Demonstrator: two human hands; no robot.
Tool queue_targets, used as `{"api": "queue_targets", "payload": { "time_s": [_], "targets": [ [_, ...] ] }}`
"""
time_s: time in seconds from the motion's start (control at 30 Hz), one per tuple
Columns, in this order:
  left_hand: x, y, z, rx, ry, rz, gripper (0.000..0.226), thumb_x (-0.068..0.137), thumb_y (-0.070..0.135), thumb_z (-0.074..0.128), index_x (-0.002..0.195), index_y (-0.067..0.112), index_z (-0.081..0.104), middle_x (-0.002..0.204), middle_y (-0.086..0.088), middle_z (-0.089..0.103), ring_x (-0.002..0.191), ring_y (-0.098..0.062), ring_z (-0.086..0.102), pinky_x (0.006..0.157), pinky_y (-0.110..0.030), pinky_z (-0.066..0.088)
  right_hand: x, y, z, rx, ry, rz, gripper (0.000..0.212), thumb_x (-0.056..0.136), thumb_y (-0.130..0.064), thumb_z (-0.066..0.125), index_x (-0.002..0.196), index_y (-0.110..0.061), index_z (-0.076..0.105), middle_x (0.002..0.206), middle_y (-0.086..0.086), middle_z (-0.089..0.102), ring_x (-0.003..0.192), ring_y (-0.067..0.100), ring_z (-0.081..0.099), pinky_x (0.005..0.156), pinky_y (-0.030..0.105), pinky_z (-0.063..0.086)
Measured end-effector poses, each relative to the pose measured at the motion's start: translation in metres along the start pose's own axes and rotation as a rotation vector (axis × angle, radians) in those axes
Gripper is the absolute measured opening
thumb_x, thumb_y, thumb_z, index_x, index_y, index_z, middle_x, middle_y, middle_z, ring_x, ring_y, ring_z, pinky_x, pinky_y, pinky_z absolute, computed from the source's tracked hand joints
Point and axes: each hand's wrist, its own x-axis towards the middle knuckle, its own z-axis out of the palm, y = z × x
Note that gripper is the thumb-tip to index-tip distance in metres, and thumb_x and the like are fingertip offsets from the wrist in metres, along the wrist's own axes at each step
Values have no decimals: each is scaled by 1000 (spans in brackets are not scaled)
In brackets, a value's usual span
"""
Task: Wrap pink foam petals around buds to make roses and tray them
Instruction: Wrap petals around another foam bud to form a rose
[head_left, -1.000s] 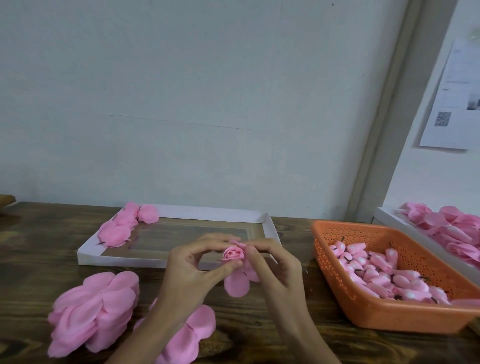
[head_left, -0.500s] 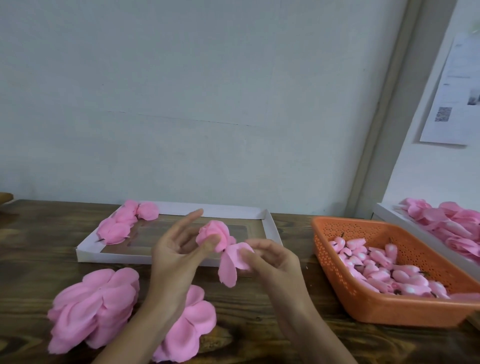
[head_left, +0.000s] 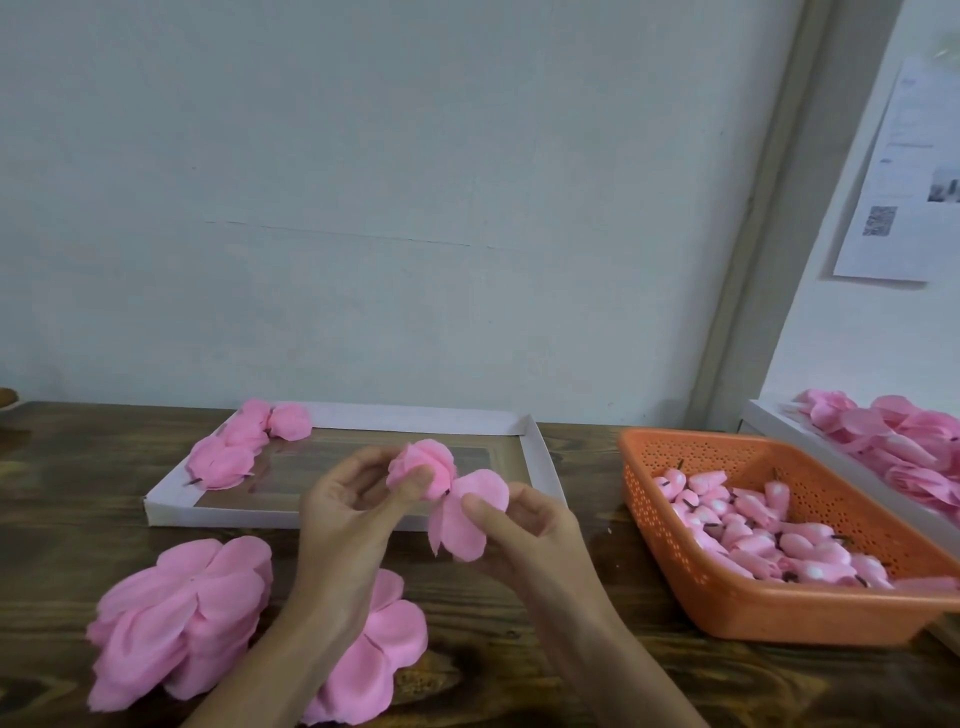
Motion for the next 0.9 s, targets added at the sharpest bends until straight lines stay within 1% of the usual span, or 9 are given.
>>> {"api": "queue_targets", "payload": {
  "time_s": [0.13,0.23,0.37,0.47,0.53,0.67,0.73,0.8,0.9],
  "targets": [
    [-1,0,1,7,-8,10,38,66,30,97,96,14,77,97,-9,80,92,-20,78,75,-18,59,-1,5,3,-72,-8,-68,15,91,-20,81,105,-16,80,96,11,81,91,27,78,83,36,65],
    [-3,2,3,37,-32,58,32,66,29,97,90,21,78,93,-8,80,89,-20,78,73,-19,59,-1,6,1,-67,9,-119,16,92,-11,78,108,-14,79,100,9,81,96,24,78,81,34,64],
    [-6,4,5,89,-64,142,27,68,23,93,92,24,80,93,-8,80,90,-24,78,74,-23,61,-1,4,5,-64,24,-241,20,94,-22,77,112,-14,76,100,6,81,94,22,78,74,28,61],
    [-9,5,5,106,-116,198,24,72,17,88,93,24,80,93,-7,80,91,-24,78,77,-26,63,-2,7,5,-110,113,-309,14,95,-31,74,105,-26,80,101,-1,80,95,18,76,74,34,63],
    [-10,5,6,122,-155,220,25,74,14,87,95,24,80,94,-6,81,92,-24,78,79,-28,63,-1,8,3,-163,170,-352,9,96,-29,75,101,-30,82,99,-5,80,94,16,76,76,38,64],
    [-12,5,9,140,-188,224,26,73,16,87,97,22,80,99,-6,81,98,-27,77,84,-31,63,-1,9,-2,-254,221,-451,8,96,-24,76,98,-28,82,96,-5,80,92,18,76,73,31,62],
    [-12,6,9,180,-202,245,25,73,18,86,96,23,79,104,-4,80,101,-27,76,84,-33,64,-1,11,-1,-302,204,-494,8,96,-28,76,98,-31,82,95,-6,80,92,19,76,74,33,63],
    [-11,7,8,207,-207,247,23,72,22,87,93,24,79,108,-2,79,105,-27,75,85,-35,64,-2,12,0,-332,198,-513,8,97,-33,75,98,-34,83,94,-8,80,92,19,76,74,35,63],
    [-10,7,7,225,-207,231,22,71,23,87,91,24,79,112,-1,78,107,-27,74,87,-38,64,0,13,-2,-301,238,-489,12,100,-32,71,96,-35,83,95,-9,80,92,16,75,74,35,63]
  ]
}}
